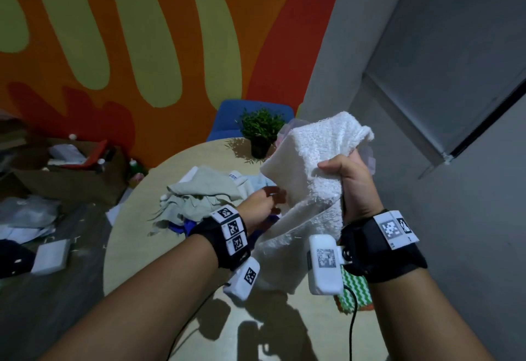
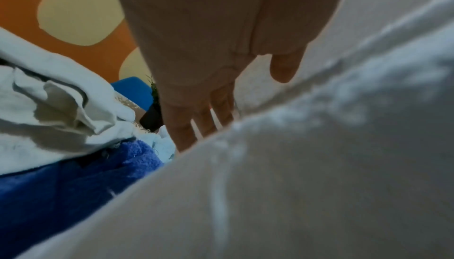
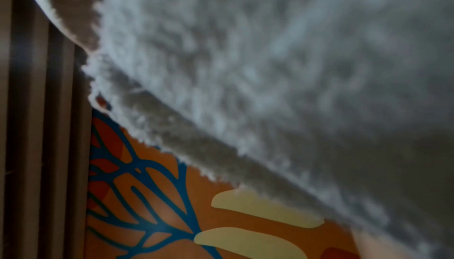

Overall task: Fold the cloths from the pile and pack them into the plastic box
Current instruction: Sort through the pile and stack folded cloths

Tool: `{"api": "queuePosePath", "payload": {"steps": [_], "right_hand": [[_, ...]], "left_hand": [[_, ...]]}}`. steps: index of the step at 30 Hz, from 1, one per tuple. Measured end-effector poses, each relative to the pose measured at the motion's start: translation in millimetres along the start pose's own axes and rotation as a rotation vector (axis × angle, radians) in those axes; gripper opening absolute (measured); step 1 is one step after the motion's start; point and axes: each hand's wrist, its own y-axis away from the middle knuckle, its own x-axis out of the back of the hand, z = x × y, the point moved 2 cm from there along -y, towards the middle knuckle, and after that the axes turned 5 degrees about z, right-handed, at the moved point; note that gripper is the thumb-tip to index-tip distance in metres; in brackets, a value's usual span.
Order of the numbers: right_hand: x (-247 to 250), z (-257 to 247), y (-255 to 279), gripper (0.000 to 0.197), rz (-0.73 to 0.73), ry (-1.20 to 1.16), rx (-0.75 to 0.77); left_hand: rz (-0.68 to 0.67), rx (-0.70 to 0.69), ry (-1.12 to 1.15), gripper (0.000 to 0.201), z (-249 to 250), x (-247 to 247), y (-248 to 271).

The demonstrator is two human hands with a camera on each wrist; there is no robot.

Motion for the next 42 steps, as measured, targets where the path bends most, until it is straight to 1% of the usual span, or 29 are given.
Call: {"api": "queuePosePath", "payload": {"steps": [1, 2, 3, 5, 6, 7, 9, 11, 12, 14, 15, 16, 18, 20, 22, 23, 24, 26, 29, 30, 32, 33, 34, 35, 37, 38, 39, 40, 42], "right_hand": [[-2.4, -1.3, -1.0, 0.089, 0.009, 0.012, 0.021], [-3.0, -2.4, -3.0, 0.087, 0.021, 0.011, 0.028], [-3.2, -3.4, -4.0, 0.081, 0.026, 0.007, 0.026], [-2.3, -2.4, -5.9, 0.076, 0.013, 0.021, 0.034], [-0.4, -1.7, -6.7, 0.076, 0.014, 0.031, 0.042], [3.7, -1.5, -8.9, 0.073, 0.030, 0.038, 0.051], [17.5, -2.4, -17.0, 0.055, 0.104, 0.093, 0.086], [38.1, -7.9, -27.8, 0.039, 0.205, 0.266, 0.175], [48.6, -11.1, -32.4, 0.032, 0.247, 0.360, 0.215], [68.5, -15.0, -42.4, 0.015, 0.294, 0.472, 0.225], [75.0, -16.0, -46.5, 0.007, 0.280, 0.478, 0.209], [79.2, -17.6, -49.2, 0.008, 0.269, 0.472, 0.203], [85.3, -22.1, -53.4, 0.015, 0.310, 0.436, 0.261], [89.5, -28.4, -54.6, 0.016, 0.365, 0.443, 0.289], [92.7, -36.3, -56.2, 0.008, 0.340, 0.484, 0.310], [94.0, -42.8, -56.9, 0.005, 0.358, 0.520, 0.356], [95.5, -49.2, -57.5, 0.006, 0.392, 0.551, 0.388], [101.3, -58.0, -65.0, 0.015, 0.425, 0.584, 0.392], [106.3, -69.2, -75.3, 0.037, 0.406, 0.731, 0.390], [107.3, -70.7, -78.3, 0.039, 0.381, 0.811, 0.380], [108.8, -69.5, -82.5, 0.030, 0.295, 1.016, 0.317], [110.4, -67.0, -84.8, 0.022, 0.256, 1.062, 0.283], [108.7, -65.4, -83.0, 0.016, 0.221, 1.029, 0.244], [108.1, -63.6, -82.1, 0.018, 0.193, 0.895, 0.194], [104.8, -63.5, -79.0, 0.037, 0.221, 0.500, 0.111], [103.3, -66.2, -77.6, 0.045, 0.281, 0.351, 0.101], [101.8, -66.8, -75.8, 0.053, 0.323, 0.272, 0.092], [100.1, -64.5, -74.1, 0.058, 0.326, 0.265, 0.075], [94.1, -51.8, -68.4, 0.068, 0.222, 0.370, 0.024]], "left_hand": [[-0.016, 0.020, -0.004, 0.040, -1.2, -3.3, -0.9], [-0.027, 0.015, 0.005, 0.045, -1.1, -7.0, -0.8], [-0.022, -0.019, -0.007, 0.041, 2.0, -9.7, 1.1], [0.022, -0.094, -0.029, 0.022, 7.7, -9.8, 0.5], [0.078, -0.114, -0.029, 0.022, 10.7, -6.6, -4.0], [0.137, -0.137, -0.033, 0.029, 14.7, -0.5, -7.9], [0.196, -0.243, -0.074, 0.039, 30.7, 9.4, -7.1], [0.171, -0.327, -0.099, 0.034, 48.3, 20.2, -2.7], [0.189, -0.356, -0.092, 0.031, 58.4, 26.2, 1.2], [0.313, -0.428, -0.070, 0.038, 76.6, 41.7, 7.3], [0.354, -0.476, -0.035, 0.034, 87.3, 45.7, 12.8], [0.381, -0.511, -0.009, 0.027, 94.7, 48.2, 14.2], [0.424, -0.572, 0.009, 0.016, 112.0, 49.3, 19.6], [0.483, -0.625, 0.012, 0.016, 129.3, 53.6, 21.1], [0.535, -0.661, -0.024, 0.017, 148.5, 60.1, 23.6], [0.549, -0.668, -0.051, 0.017, 157.3, 62.8, 25.7], [0.563, -0.666, -0.075, 0.018, 165.6, 64.7, 28.9], [0.607, -0.674, -0.132, 0.022, 179.6, 68.8, 32.1], [0.740, -0.674, -0.330, 0.037, 195.9, 76.2, 33.9], [0.785, -0.662, -0.386, 0.037, 200.3, 77.8, 35.3], [0.831, -0.622, -0.415, 0.035, 205.6, 83.0, 35.9], [0.828, -0.604, -0.410, 0.034, 206.9, 85.1, 35.9], [0.815, -0.583, -0.403, 0.033, 207.2, 88.0, 36.2], [0.794, -0.564, -0.381, 0.032, 206.9, 92.6, 35.1], [0.750, -0.541, -0.321, 0.030, 206.0, 99.6, 34.3], [0.730, -0.550, -0.296, 0.031, 204.8, 102.0, 34.5], [0.703, -0.571, -0.275, 0.031, 203.7, 102.3, 36.1], [0.671, -0.585, -0.249, 0.030, 202.5, 100.2, 37.7], [0.570, -0.604, -0.147, 0.021, 200.6, 94.1, 39.2]]}}
